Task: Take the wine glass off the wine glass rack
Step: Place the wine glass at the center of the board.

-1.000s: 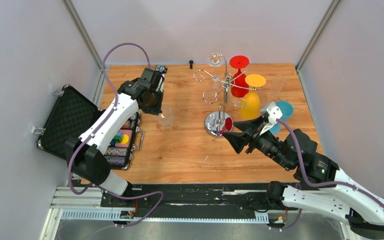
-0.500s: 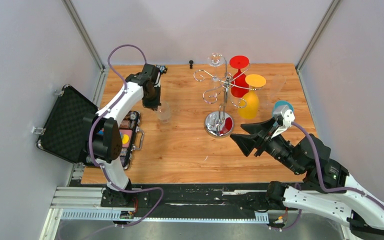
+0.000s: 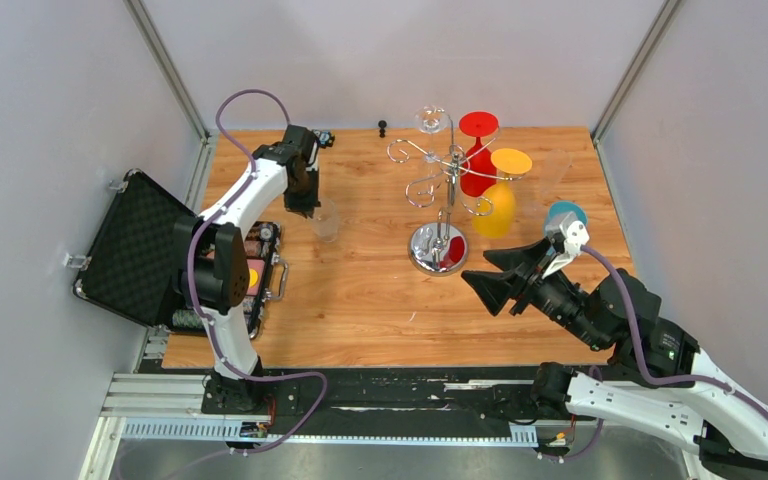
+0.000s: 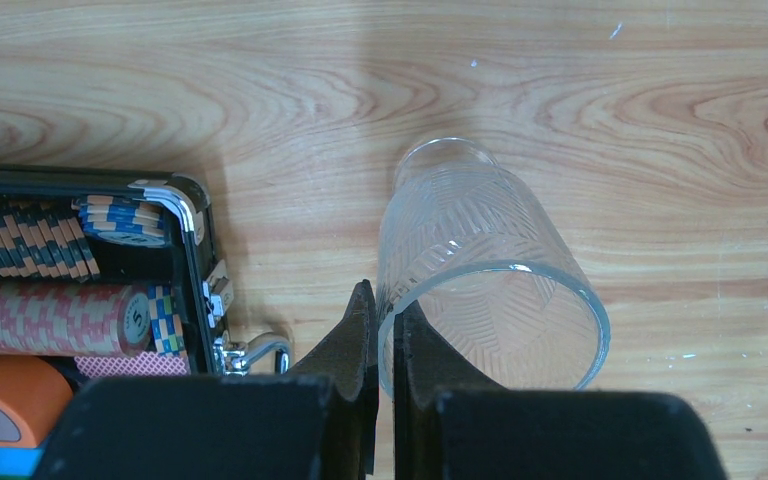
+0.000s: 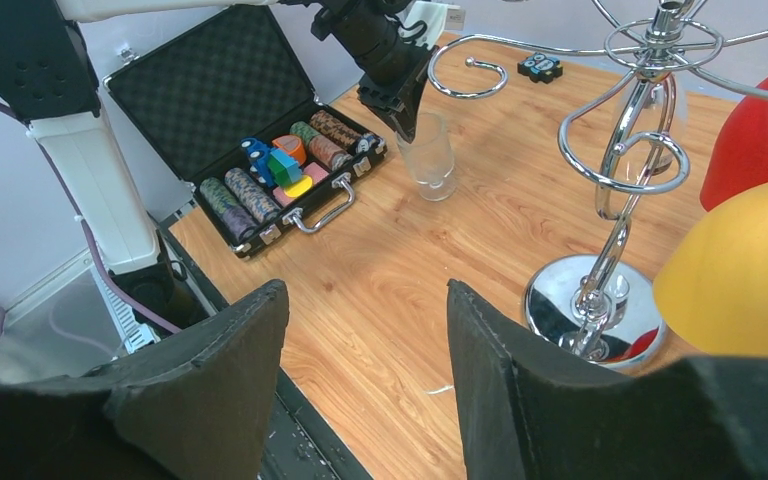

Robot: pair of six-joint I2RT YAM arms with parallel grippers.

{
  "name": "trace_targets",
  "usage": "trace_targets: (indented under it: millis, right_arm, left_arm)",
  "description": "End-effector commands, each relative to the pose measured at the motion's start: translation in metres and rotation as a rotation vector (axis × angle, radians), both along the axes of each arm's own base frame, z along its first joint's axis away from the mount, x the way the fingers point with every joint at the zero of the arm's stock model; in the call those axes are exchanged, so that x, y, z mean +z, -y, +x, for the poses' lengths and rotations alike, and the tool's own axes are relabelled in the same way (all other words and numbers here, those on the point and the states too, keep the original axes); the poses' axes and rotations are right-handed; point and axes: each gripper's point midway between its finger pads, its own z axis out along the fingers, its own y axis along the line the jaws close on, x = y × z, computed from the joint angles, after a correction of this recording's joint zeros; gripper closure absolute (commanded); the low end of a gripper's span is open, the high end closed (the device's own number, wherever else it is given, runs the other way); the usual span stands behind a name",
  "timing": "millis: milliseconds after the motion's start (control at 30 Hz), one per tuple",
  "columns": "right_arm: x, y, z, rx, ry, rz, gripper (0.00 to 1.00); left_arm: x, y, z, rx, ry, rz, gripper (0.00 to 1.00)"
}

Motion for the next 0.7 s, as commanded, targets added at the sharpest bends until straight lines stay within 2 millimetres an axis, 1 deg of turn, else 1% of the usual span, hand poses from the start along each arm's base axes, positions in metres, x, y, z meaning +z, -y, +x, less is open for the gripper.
trace_targets:
  millis: [0, 200, 233, 267, 500, 567, 600, 633, 667]
  right_arm:
    - [-0.0032, -0.0008, 0.0024, -0.010, 0.002, -0.010, 0.41]
    - [-0.0029, -0.0017, 0.0034, -0.013, 0.000, -0.013, 0.39]
    - [-0.0032, -0.0015, 0.0037, -0.015, 0.001, -0.014, 0.38]
    - [-0.0033, -0.0017, 0.0040, -0.016, 0.001, -0.016, 0.38]
    - [-0.0024, -0.0025, 0.0045, -0.016, 0.001, -0.018, 0.37]
    - [-0.0024, -0.0026, 0.0048, -0.017, 0.001, -0.019, 0.37]
    - [-0.0026, -0.0031, 0.0049, -0.016, 0.000, -0.021, 0.37]
    - [-0.0015, -0.0033, 0.0049, -0.016, 0.001, -0.019, 0.37]
    - [-0.0015, -0.0038, 0.0051, -0.015, 0.000, -0.020, 0.37]
  left_arm:
    - [0.0119, 0.0024, 0.0189, -0.002, 0.073, -0.031, 1.00]
    - [0.0059, 0.0012, 0.0179, -0.005, 0.058, -0.025, 1.00]
    - [0.0051, 0.0011, 0.0176, -0.006, 0.056, -0.024, 0.99]
    - [0.0051, 0.0009, 0.0178, -0.007, 0.056, -0.022, 0.95]
    - [0.0079, -0.0007, 0.0173, -0.014, 0.058, -0.015, 0.84]
    - [0.0090, -0.0007, 0.0162, -0.019, 0.056, -0.013, 0.79]
    - [0.0100, -0.0012, 0.0154, -0.022, 0.054, -0.010, 0.73]
    - [0.0123, -0.0014, 0.0157, -0.022, 0.058, -0.009, 0.70]
    - [0.0130, -0.0024, 0.0149, -0.023, 0.056, -0.004, 0.65]
